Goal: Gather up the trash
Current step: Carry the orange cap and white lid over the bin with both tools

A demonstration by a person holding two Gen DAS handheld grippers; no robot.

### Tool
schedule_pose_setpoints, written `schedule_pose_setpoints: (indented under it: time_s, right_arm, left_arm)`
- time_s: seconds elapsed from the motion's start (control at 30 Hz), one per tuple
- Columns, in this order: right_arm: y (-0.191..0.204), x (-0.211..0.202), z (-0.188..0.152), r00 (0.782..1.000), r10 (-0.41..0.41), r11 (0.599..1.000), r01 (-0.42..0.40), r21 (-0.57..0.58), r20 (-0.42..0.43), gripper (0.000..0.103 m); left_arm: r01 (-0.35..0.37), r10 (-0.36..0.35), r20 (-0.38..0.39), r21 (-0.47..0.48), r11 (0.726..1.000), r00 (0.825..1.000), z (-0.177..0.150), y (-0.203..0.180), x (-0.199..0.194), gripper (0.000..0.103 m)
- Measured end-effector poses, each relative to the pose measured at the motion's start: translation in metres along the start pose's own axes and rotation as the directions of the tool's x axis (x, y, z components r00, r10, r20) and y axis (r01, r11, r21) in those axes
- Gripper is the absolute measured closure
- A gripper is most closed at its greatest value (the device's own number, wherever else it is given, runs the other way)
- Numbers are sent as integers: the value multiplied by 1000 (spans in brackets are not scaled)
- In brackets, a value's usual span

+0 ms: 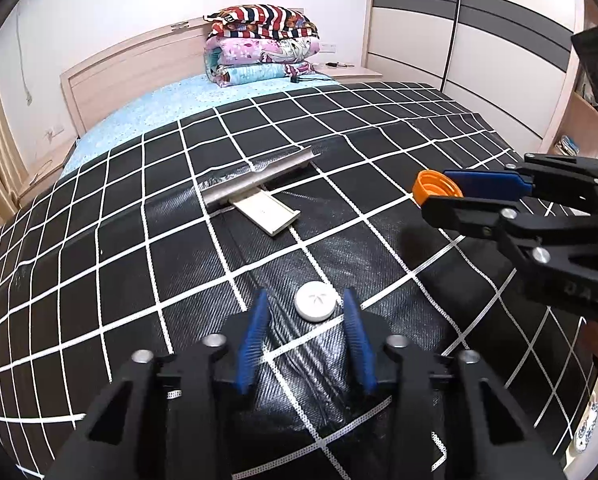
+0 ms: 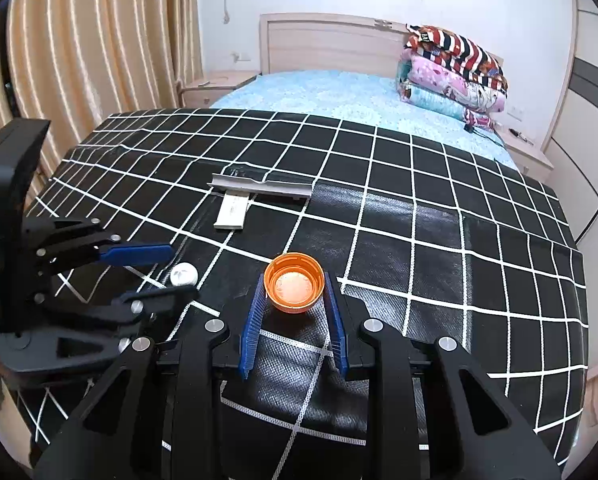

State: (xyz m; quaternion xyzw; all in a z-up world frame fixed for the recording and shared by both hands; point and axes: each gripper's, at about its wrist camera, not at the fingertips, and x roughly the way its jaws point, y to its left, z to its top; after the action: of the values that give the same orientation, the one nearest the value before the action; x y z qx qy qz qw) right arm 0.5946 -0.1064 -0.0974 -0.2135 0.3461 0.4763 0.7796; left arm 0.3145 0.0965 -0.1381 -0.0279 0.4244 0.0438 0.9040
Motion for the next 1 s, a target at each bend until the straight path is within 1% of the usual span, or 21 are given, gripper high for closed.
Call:
schedule_pose_setpoints:
  time_s: [0.03, 0.17, 0.3, 0.43, 0.6, 0.73, 0.83, 0.97, 1.0]
  right_arm:
    - [0, -2, 0, 1000, 2, 1000, -2, 0, 3, 74]
    - [3, -8, -1, 1000, 7, 1000, -7, -3, 15, 74]
    - [12, -20, -4, 999, 26, 1000, -25, -16, 19, 74]
    - [19, -34, -9, 999, 40, 999, -39, -20, 24, 74]
    - [28, -61, -20, 998, 49, 998, -48, -27, 48, 74]
    - [38, -87, -33, 996, 62, 997, -60, -44, 63, 74]
    - [48, -108, -45, 995, 65, 996, -60, -63, 74, 74]
    - [59, -133, -60, 993, 73, 994, -66, -84, 90, 74]
    - [62, -137, -64, 993, 68, 994, -59, -94, 93, 74]
  left_arm:
    - [4, -4, -2, 1, 1000, 1000, 1, 0, 0, 83]
    - [14, -14, -1, 1, 1000, 1000, -1, 0, -4, 83]
    - [21, -22, 19, 13, 1000, 1000, -6, -4, -19, 83]
    - [21, -23, 50, 33, 999, 999, -12, -12, -44, 83]
    - [31, -36, 102, 56, 998, 994, -30, -22, -88, 83]
    - [49, -59, 128, 79, 996, 990, -46, -33, -123, 83]
    - [44, -60, 150, 110, 993, 987, -57, -44, -146, 83]
    - [48, -70, 180, 123, 991, 981, -74, -53, -173, 83]
    - [39, -62, 188, 124, 991, 980, -78, -54, -179, 83]
